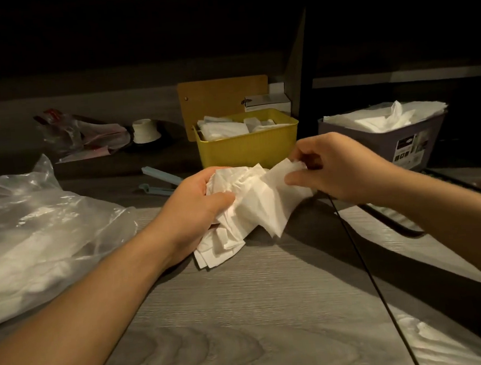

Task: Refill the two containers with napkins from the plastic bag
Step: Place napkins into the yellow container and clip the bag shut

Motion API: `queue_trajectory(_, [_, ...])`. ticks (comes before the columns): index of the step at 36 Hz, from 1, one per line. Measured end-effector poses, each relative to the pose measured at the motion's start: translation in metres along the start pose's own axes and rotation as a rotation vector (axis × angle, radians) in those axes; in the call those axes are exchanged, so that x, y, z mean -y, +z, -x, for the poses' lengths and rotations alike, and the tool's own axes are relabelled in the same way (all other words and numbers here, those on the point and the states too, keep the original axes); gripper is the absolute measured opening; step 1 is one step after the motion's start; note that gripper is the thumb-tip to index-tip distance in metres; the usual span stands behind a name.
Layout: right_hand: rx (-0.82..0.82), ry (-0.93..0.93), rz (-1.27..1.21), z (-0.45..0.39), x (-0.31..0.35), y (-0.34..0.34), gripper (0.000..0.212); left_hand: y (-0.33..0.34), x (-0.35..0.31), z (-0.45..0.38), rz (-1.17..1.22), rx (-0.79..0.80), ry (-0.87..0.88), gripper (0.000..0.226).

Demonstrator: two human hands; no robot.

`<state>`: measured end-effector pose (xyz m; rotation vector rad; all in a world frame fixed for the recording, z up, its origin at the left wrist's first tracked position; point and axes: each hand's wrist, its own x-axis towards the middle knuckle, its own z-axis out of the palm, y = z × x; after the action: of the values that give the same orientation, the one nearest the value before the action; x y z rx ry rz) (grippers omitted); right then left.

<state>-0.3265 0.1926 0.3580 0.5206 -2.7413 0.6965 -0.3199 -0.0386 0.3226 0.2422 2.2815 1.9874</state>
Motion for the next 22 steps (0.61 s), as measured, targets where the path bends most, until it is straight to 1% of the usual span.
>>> queue_trajectory(1, [0.016, -0.050, -0.050, 0.000, 0.001, -0.003, 0.013, 0.000, 0.000, 0.000, 0.006, 0.000, -0.005, 0.037])
queue_trajectory(2, [0.054, -0.097, -0.130, 0.001, 0.003, -0.006, 0.014, 0.000, 0.000, 0.000, 0.008, 0.002, -0.008, 0.037])
queue_trajectory(4, [0.186, -0.164, -0.407, 0.006, 0.010, -0.013, 0.013, -0.001, 0.000, 0.000, 0.004, 0.008, -0.008, 0.037])
queue_trajectory(6, [0.296, -0.169, -0.682, 0.010, 0.017, -0.016, 0.014, -0.001, 0.000, 0.001, -0.009, 0.016, 0.002, 0.037])
queue_trajectory(7, [0.310, -0.146, -0.741, 0.011, 0.019, -0.013, 0.014, -0.001, 0.000, 0.001, -0.019, 0.022, 0.010, 0.038])
queue_trajectory(8, [0.295, -0.115, -0.741, 0.010, 0.020, -0.008, 0.013, -0.001, 0.000, 0.001, -0.029, 0.025, 0.017, 0.039])
queue_trajectory(9, [0.247, -0.086, -0.678, 0.009, 0.021, 0.000, 0.013, -0.001, -0.001, 0.001, -0.040, 0.026, 0.023, 0.039])
queue_trajectory(11, [0.105, -0.035, -0.510, 0.006, 0.020, 0.017, 0.015, -0.001, -0.002, 0.002, -0.060, 0.020, 0.030, 0.037])
queue_trajectory(13, [-0.011, 0.008, -0.455, 0.004, 0.017, 0.028, 0.014, 0.000, -0.002, 0.002, -0.054, 0.023, 0.032, 0.035])
queue_trajectory(16, [-0.065, -0.003, -0.431, 0.002, 0.014, 0.033, 0.009, 0.003, -0.002, 0.003, -0.019, 0.037, 0.030, 0.034])
queue_trajectory(20, [-0.146, -0.049, -0.382, 0.003, 0.013, 0.035, 0.016, 0.005, -0.002, 0.003, 0.041, 0.033, 0.020, 0.027])
queue_trajectory(22, [-0.188, -0.069, -0.375, 0.004, 0.013, 0.037, 0.013, 0.005, -0.003, 0.003, 0.069, 0.015, 0.006, 0.025])
